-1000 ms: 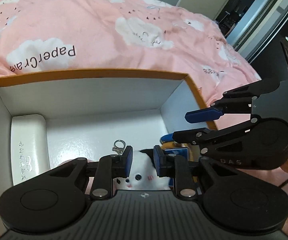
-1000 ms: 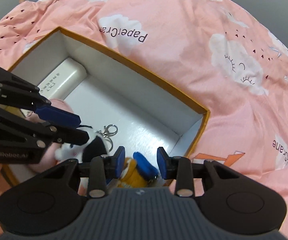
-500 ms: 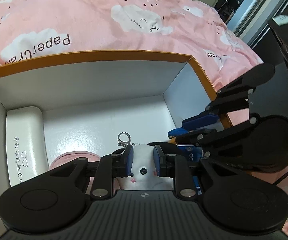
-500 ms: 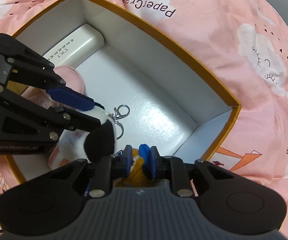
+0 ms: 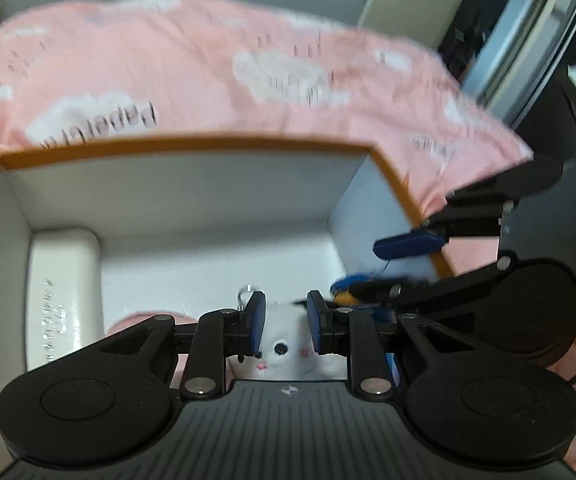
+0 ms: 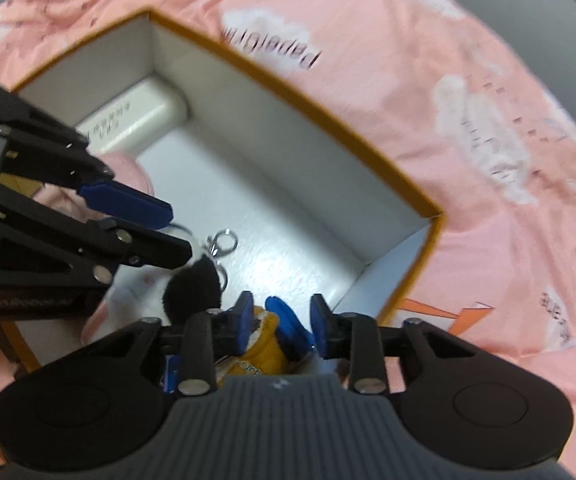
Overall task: Organize objects
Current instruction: 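Move both tools back from the orange box to the remaining items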
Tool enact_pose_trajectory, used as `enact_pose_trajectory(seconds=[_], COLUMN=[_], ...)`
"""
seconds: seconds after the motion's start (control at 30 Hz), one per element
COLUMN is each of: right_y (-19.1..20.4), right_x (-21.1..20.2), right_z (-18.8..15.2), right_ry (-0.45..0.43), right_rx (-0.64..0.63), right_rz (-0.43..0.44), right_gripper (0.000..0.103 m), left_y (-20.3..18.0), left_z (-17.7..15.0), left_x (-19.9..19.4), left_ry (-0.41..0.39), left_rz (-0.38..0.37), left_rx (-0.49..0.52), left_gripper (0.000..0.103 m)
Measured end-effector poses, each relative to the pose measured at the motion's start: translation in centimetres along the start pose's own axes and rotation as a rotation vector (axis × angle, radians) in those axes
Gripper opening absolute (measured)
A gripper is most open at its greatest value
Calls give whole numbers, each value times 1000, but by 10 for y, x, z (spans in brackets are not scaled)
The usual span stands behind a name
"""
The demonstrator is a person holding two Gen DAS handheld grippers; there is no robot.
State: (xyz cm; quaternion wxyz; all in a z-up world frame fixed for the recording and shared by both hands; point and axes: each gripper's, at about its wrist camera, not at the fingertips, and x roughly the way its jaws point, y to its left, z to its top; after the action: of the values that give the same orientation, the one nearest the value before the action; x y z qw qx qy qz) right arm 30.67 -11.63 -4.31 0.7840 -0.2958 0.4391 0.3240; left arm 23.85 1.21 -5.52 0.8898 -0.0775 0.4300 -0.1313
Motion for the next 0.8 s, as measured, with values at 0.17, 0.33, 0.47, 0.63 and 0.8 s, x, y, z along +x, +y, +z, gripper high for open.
enact_pose_trajectory(seconds=[0.17, 0.33, 0.47, 0.63, 0.8], right_y=[9, 19, 36, 65, 91], right_x=[-36, -81, -104, -118, -111], right_z=[-15, -38, -63, -88, -103], right_ry=[-149, -360, -433, -465, -430], right_rx=[106, 263, 397, 446, 480], right_rz=[-19, -36, -17, -17, -1], right_gripper=[42, 49, 50, 52, 52], left_y=[-11, -18, -20, -19, -9], left_z=[-15, -34, -50, -71, -93], left_x=[-46, -87, -111, -135, -153], left_ry=[-143, -221, -223, -232, -189], left_rz=[26, 31, 39, 97, 132], left_rx=[12, -5, -5, -12, -40], left_gripper=[26, 26, 26, 26, 26])
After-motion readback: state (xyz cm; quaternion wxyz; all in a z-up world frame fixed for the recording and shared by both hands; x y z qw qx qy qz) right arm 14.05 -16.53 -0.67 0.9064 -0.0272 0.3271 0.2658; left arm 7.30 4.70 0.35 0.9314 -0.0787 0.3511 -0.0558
